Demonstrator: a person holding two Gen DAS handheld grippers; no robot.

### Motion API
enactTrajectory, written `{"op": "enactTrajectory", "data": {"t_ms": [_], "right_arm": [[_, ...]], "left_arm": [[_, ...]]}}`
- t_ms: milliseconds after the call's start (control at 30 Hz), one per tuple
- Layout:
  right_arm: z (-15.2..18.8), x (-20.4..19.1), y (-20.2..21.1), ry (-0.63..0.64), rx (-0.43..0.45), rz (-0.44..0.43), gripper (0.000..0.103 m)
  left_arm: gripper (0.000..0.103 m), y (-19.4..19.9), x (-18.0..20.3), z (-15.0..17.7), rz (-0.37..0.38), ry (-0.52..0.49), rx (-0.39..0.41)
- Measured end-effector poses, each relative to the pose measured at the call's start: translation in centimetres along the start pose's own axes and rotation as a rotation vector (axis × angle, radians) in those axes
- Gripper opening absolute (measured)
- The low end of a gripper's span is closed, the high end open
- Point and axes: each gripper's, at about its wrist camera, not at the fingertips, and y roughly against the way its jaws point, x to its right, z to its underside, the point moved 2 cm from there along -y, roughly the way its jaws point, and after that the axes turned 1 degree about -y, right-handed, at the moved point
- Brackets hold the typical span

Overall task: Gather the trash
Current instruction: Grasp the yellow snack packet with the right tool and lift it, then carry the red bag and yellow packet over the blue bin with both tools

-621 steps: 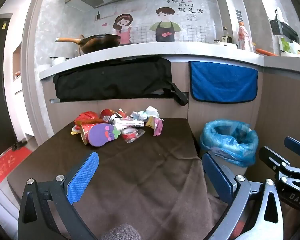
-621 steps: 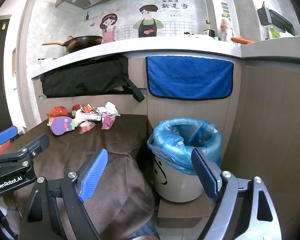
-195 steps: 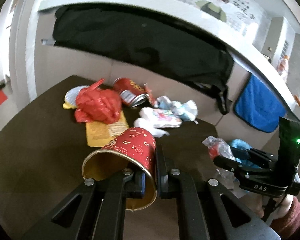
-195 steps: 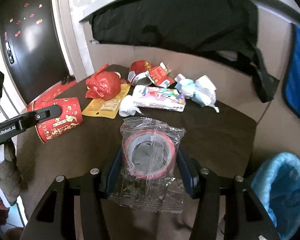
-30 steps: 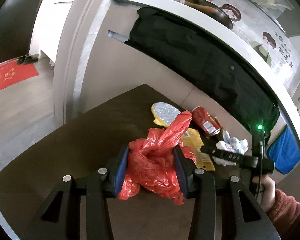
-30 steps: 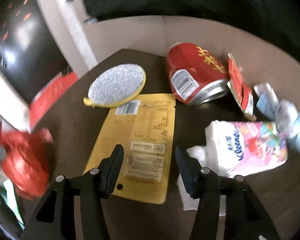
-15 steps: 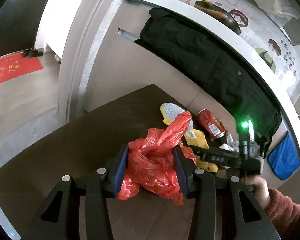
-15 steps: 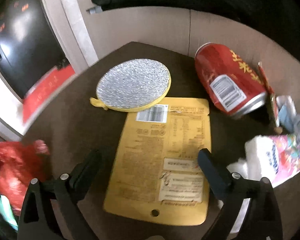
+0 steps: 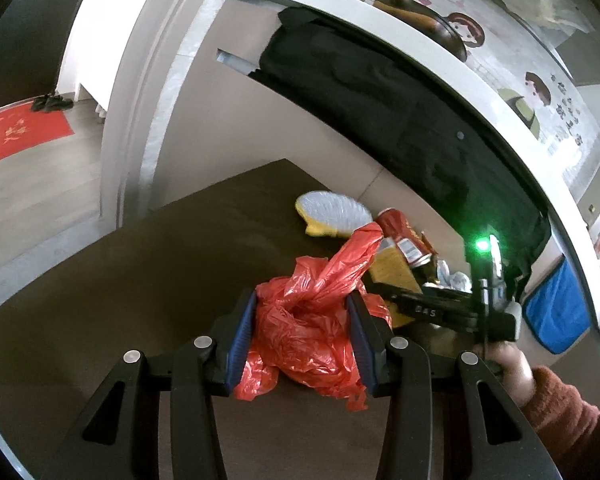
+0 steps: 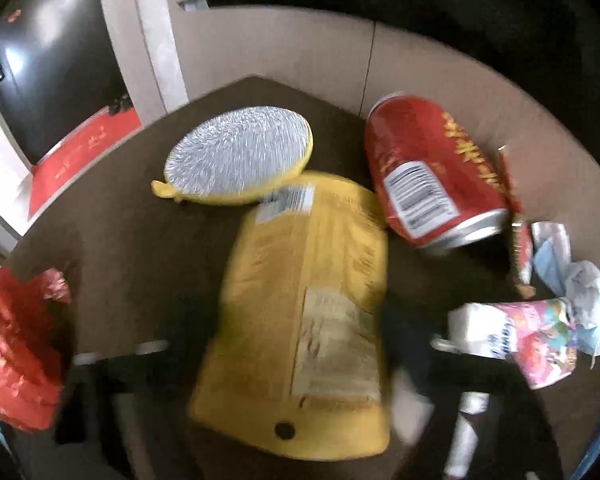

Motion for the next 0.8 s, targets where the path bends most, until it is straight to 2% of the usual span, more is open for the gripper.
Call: {"op": "enactTrajectory", "data": {"t_ms": [33,133,400,533,800], "right_arm": [[0.3,0.3,0.4,-0.010,-0.004,-0.009,0.017],[1.6,2.1,2.1,-0.065,0.006,-0.086,0.017],[5.8,4.6,11.2,-0.051,0.143,-0.114,0.015],[7.7,5.8,16.1,-0.070,0.219,-0.105,0.015],[13.4,12.4,24.9,-0.165,0.366,-0.048,0.015]], "left_arm": [[0.045,-0.1,0.3,0.0,0.004,-0.001,-0.002],[0.045,-0.2,1.5,0.1,0.023,-0.016,-0.002],[0.045,-0.5,7.2,0.6,0.067,-0.092,-0.007],[0.045,0.0,12.3,1.1,0.089,-0.173,0.017],[0.045,1.4,23.9,3.7,0.183,-0.337,0.044]]}}
